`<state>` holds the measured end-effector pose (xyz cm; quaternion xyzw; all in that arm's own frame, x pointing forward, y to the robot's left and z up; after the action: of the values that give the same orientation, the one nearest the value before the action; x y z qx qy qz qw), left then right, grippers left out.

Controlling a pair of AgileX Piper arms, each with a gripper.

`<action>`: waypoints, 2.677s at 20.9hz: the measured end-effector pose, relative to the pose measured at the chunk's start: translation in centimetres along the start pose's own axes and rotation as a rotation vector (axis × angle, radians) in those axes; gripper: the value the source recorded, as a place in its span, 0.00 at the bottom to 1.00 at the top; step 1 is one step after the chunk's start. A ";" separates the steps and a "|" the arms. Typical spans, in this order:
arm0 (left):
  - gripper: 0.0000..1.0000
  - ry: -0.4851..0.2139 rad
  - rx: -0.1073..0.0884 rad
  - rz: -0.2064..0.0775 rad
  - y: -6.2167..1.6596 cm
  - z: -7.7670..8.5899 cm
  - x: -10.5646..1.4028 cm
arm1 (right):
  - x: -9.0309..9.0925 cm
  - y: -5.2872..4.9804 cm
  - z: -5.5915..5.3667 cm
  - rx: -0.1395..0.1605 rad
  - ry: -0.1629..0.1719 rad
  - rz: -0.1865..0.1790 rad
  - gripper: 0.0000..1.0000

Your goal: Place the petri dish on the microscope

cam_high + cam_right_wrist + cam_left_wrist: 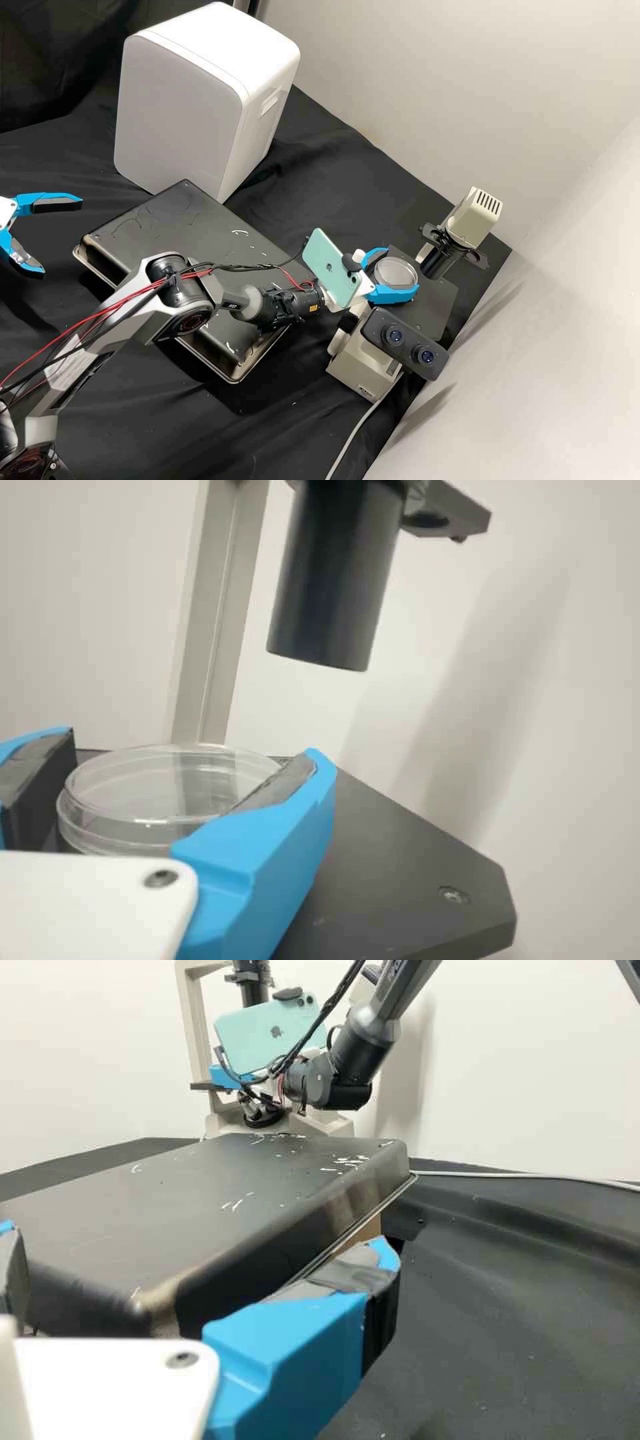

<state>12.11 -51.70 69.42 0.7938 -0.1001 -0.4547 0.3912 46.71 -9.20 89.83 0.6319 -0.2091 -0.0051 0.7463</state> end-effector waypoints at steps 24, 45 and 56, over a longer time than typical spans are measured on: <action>1.00 -0.001 0.006 -0.009 -0.13 -0.2 0.0 | -0.8 0.9 -0.2 0.057 -0.049 -0.053 1.00; 1.00 -0.010 0.007 -0.011 -0.16 0.0 0.0 | -6.7 4.1 -2.3 0.130 0.023 -0.152 1.00; 1.00 -0.001 0.006 -0.009 -0.13 -0.2 0.0 | -8.7 5.1 -4.3 0.180 0.056 -0.162 1.00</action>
<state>12.25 -51.52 69.37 0.7951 -0.0979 -0.4567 0.3868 38.82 -1.72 91.46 0.7110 -0.1362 -0.0288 0.6893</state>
